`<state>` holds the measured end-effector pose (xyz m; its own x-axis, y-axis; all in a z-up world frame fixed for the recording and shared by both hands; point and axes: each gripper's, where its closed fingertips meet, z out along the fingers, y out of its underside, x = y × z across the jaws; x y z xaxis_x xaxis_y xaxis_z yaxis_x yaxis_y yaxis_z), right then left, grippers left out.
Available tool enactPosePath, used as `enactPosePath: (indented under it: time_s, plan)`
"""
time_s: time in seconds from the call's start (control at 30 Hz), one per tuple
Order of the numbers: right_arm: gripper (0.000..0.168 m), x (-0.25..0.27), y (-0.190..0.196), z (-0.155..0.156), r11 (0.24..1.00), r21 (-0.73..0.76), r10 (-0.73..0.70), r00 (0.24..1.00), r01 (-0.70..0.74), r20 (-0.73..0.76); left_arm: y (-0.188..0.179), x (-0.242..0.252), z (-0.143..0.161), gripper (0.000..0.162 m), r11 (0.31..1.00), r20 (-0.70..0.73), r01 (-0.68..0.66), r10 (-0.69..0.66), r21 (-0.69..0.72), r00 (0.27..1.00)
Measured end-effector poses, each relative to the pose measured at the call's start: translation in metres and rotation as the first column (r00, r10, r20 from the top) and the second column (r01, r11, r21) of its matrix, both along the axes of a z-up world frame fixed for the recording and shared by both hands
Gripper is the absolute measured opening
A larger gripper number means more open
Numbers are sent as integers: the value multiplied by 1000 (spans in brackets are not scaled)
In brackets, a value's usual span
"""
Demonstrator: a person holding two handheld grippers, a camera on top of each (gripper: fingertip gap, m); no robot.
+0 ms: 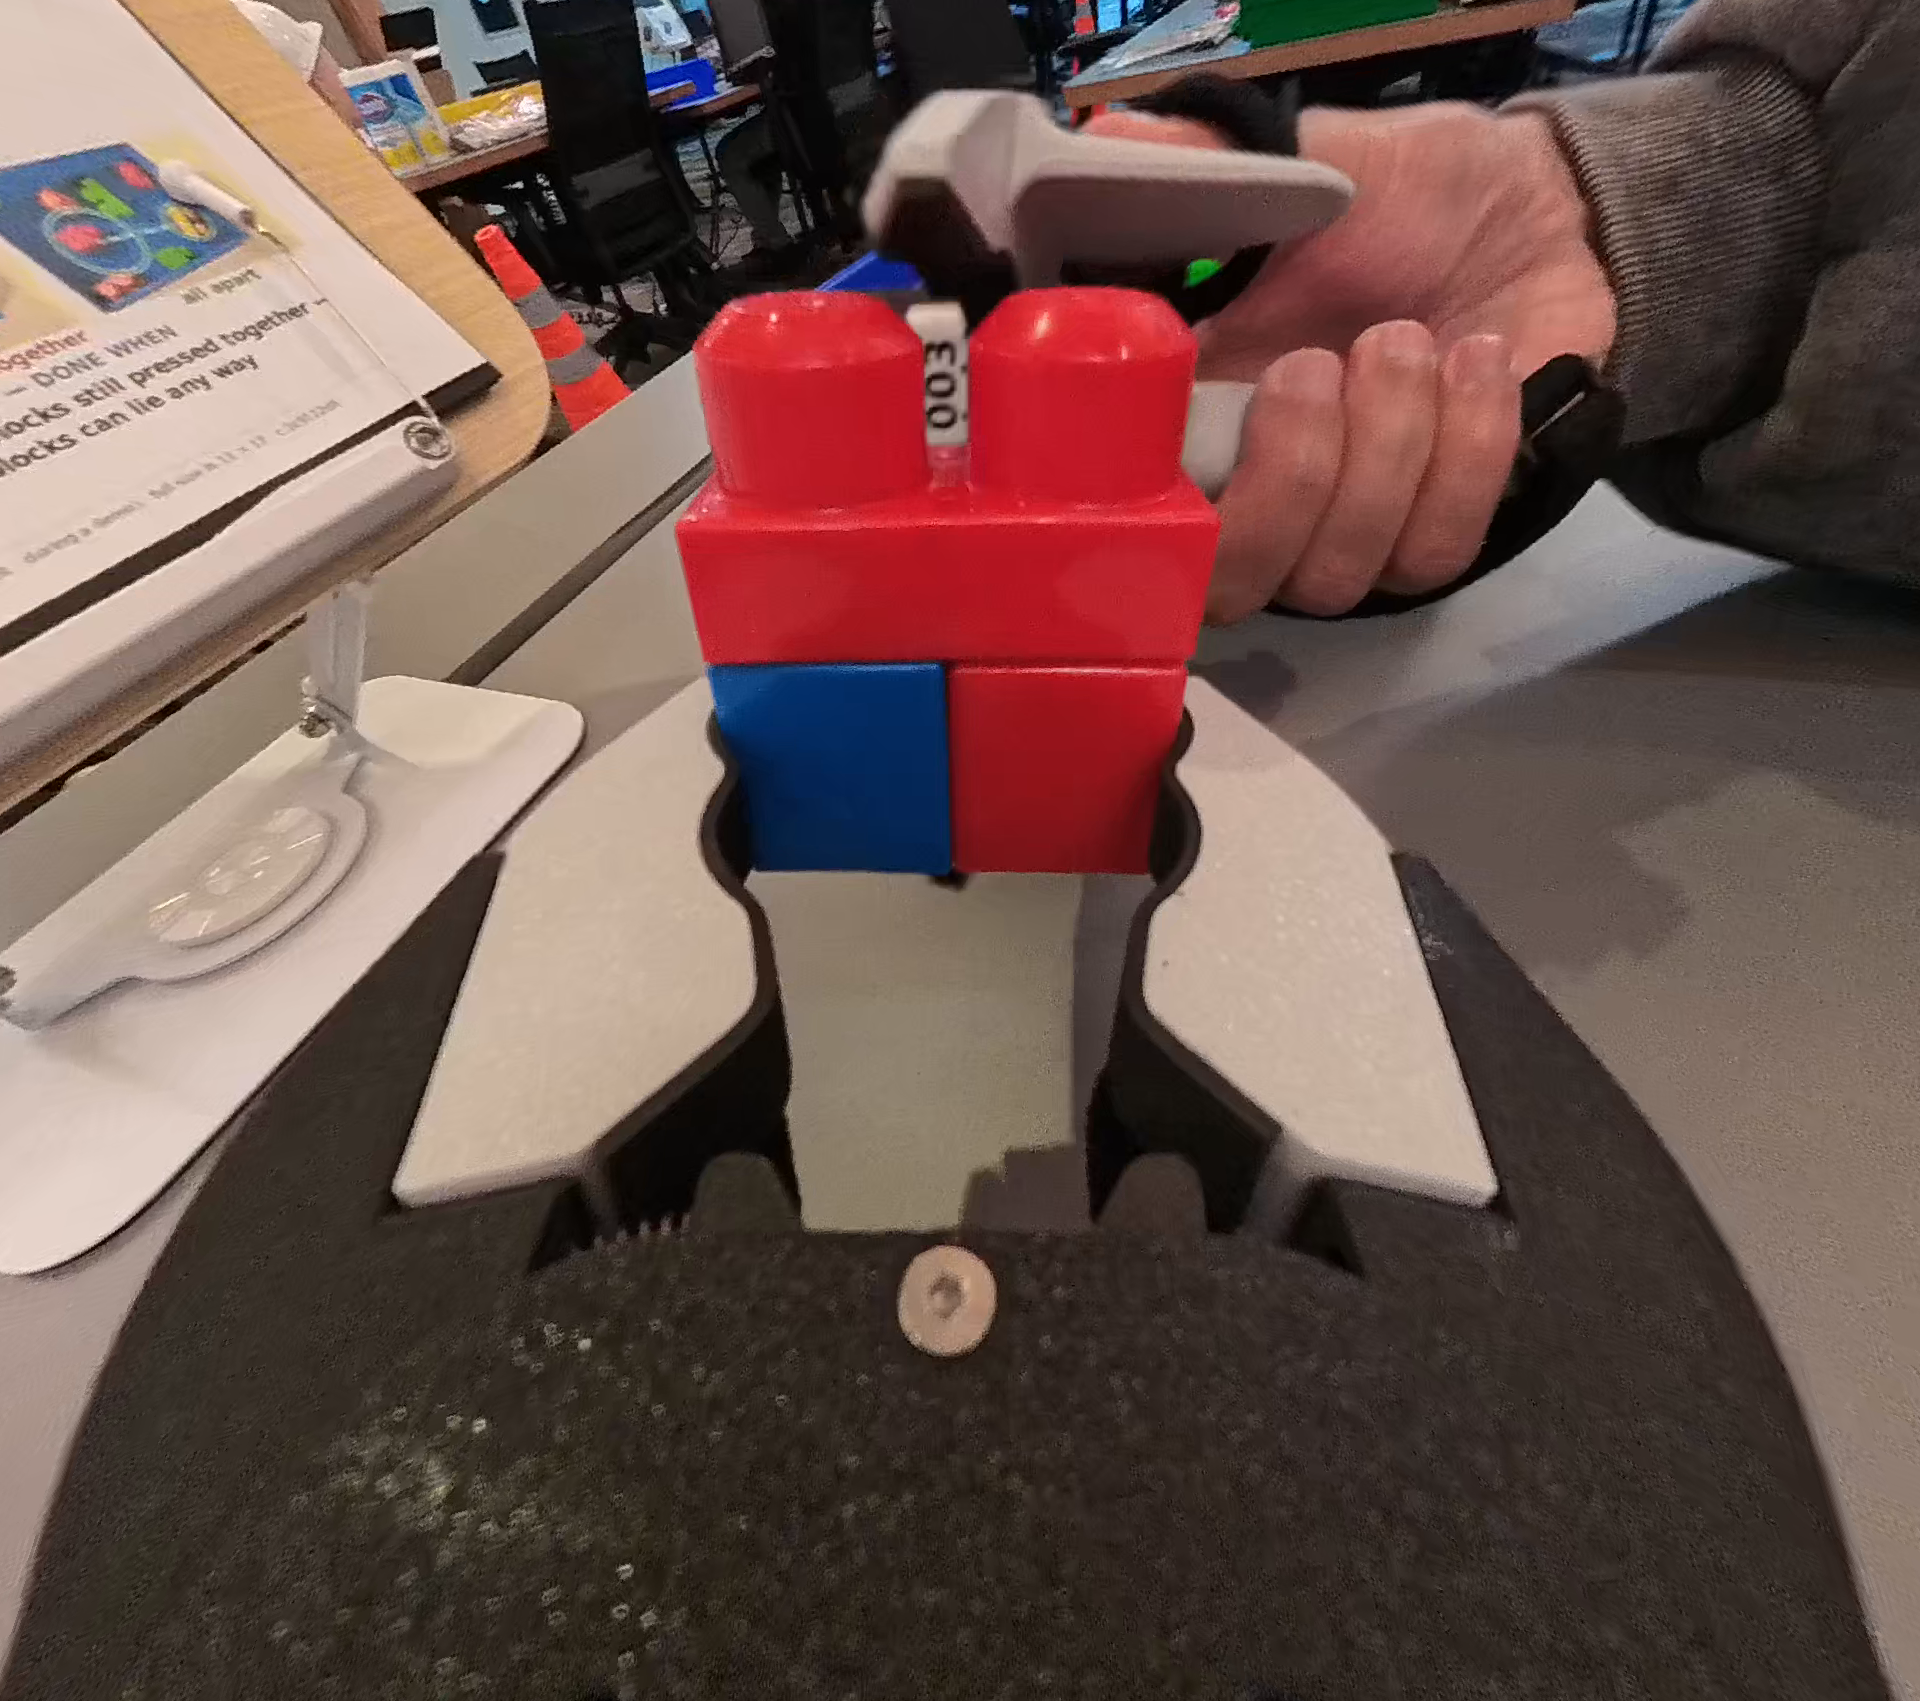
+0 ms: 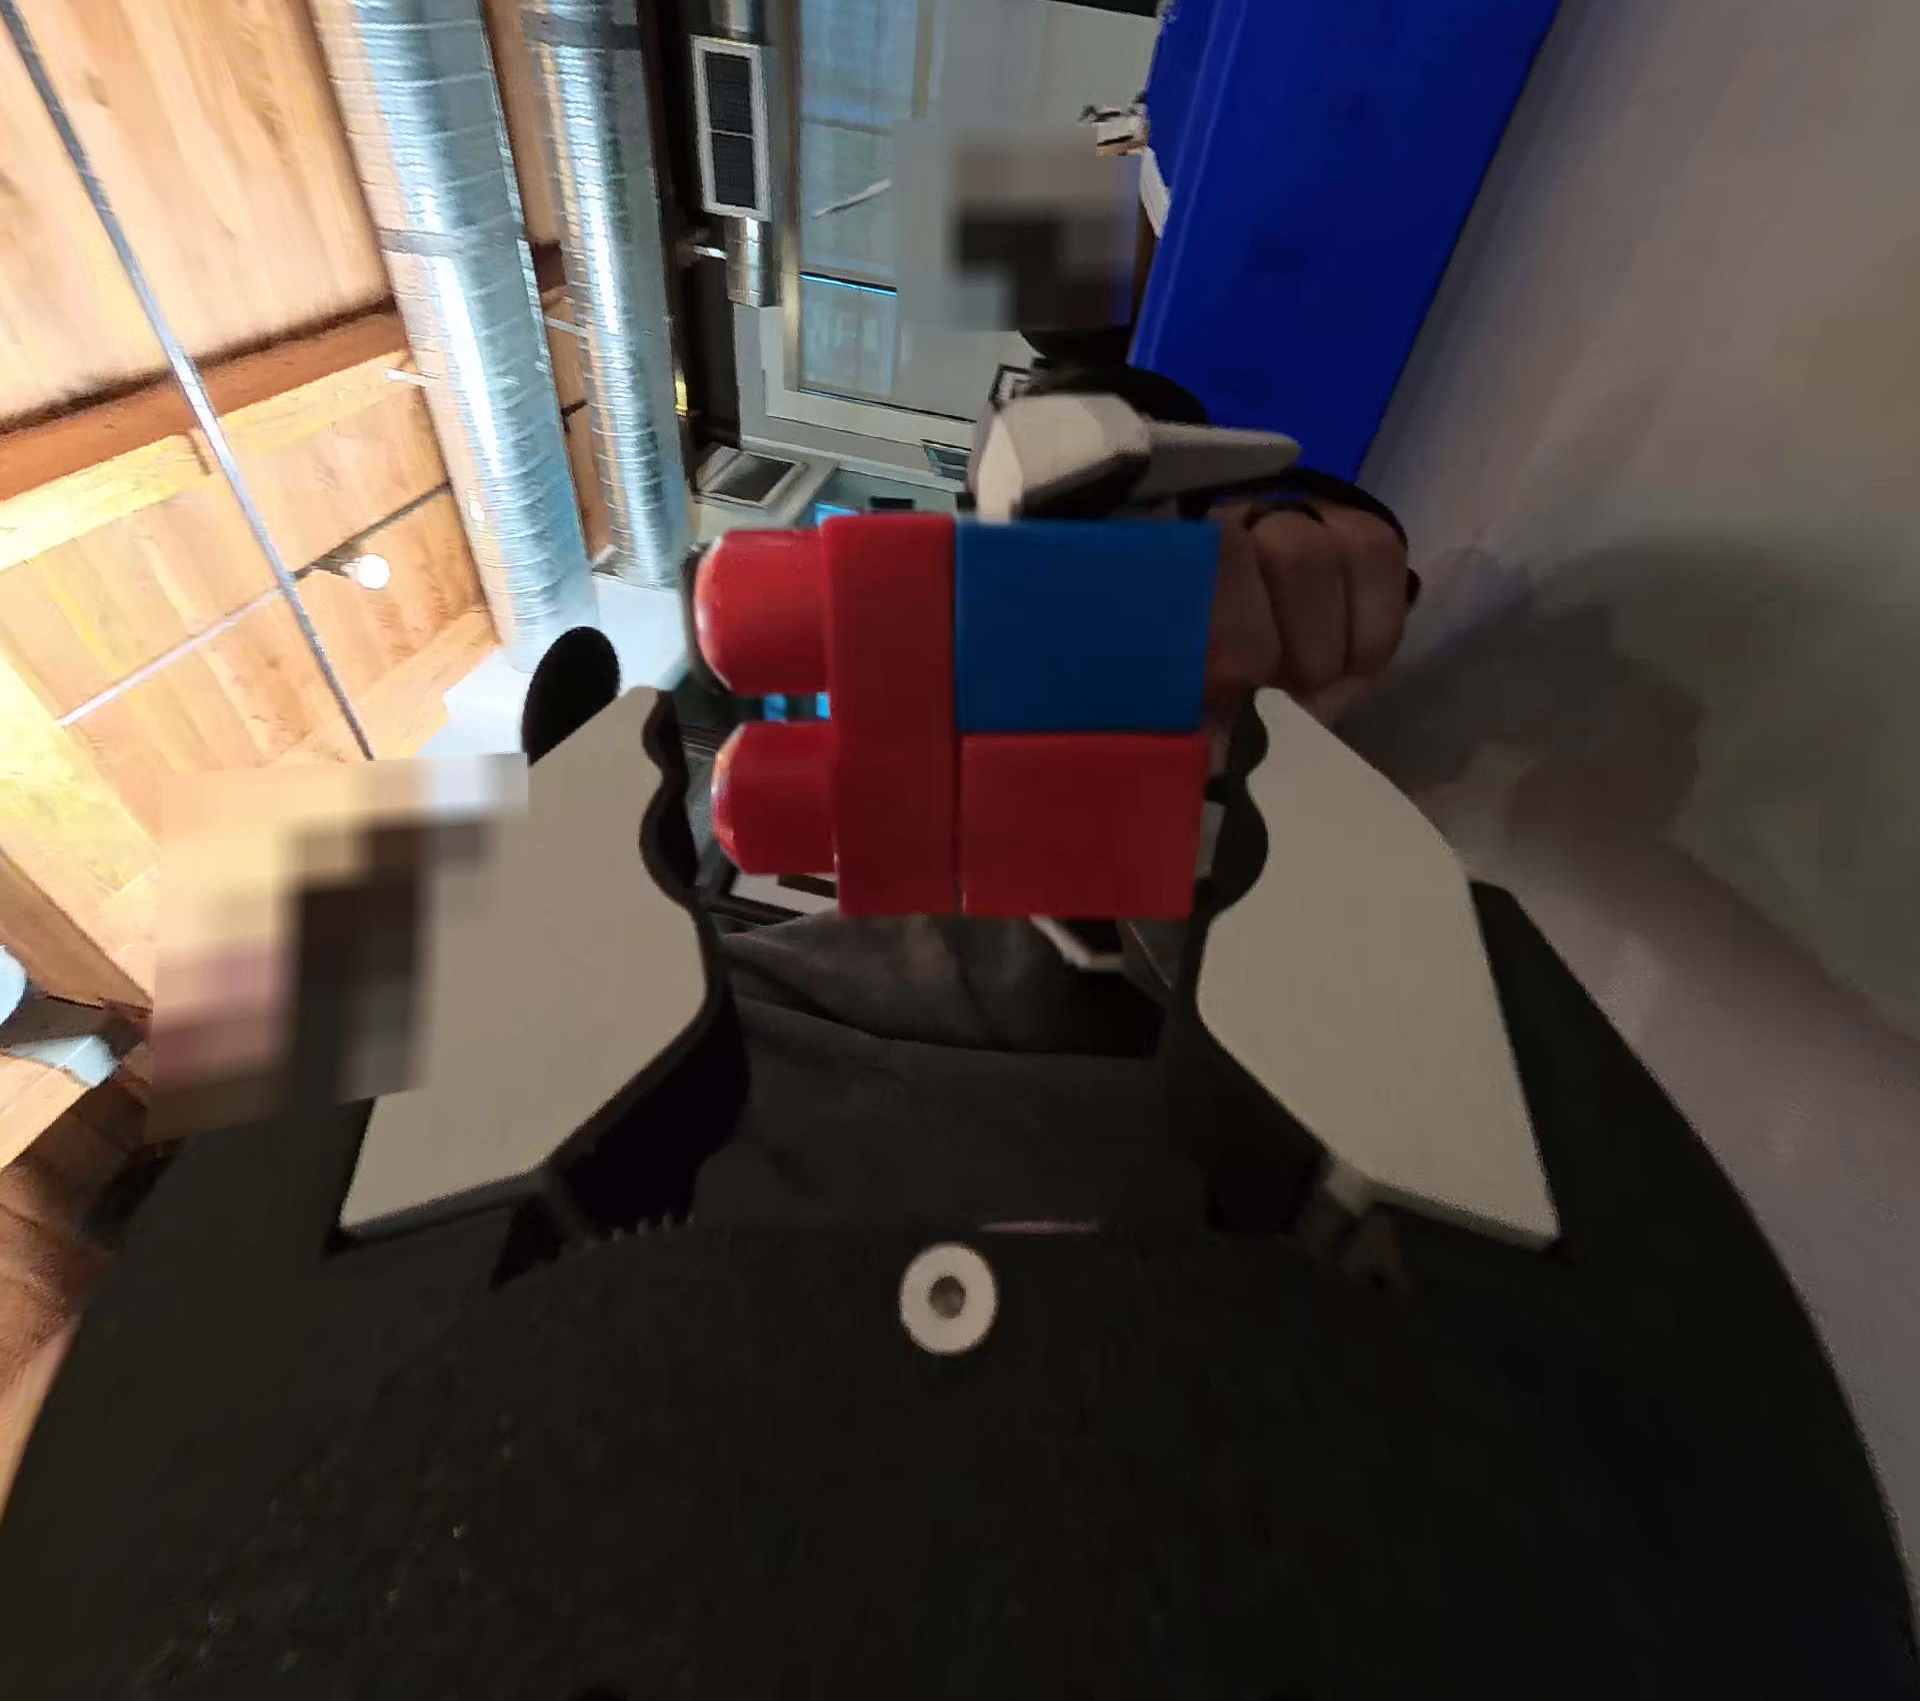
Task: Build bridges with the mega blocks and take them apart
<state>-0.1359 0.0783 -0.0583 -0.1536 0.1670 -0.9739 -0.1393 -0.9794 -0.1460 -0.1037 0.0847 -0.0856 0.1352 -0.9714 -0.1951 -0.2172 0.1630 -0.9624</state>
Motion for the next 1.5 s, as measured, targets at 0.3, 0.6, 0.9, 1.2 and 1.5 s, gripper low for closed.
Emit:
enactPosePath:
  time_s: [0.3, 0.6, 0.9, 1.2, 1.5]
  plan:
    - [97, -2, -12, -8, 996, 59, 57, 995, -62, 77, -3, 3, -5, 75, 1000, -10, 20, -20, 10, 1000]
    - [96, -2, -15, -7, 996, 51, 79, 996, -80, 29, -7, 5, -4, 75, 998, 17, 55, -54, -24, 998]
    - [96, -2, -19, -5, 995, 46, 93, 996, -94, 11, -11, 6, -2, 75, 996, 37, 79, -77, -41, 996]
    - [99, 17, -2, -11, 991, 134, -35, 935, -14, 352, 8, 3, -19, 74, 998, -97, -51, 48, -24, 994]
    - [79, 33, 22, -36, 913, 391, -318, 399, -117, 860, 26, 1, -44, 74, 986, -244, -165, 153, -32, 958]
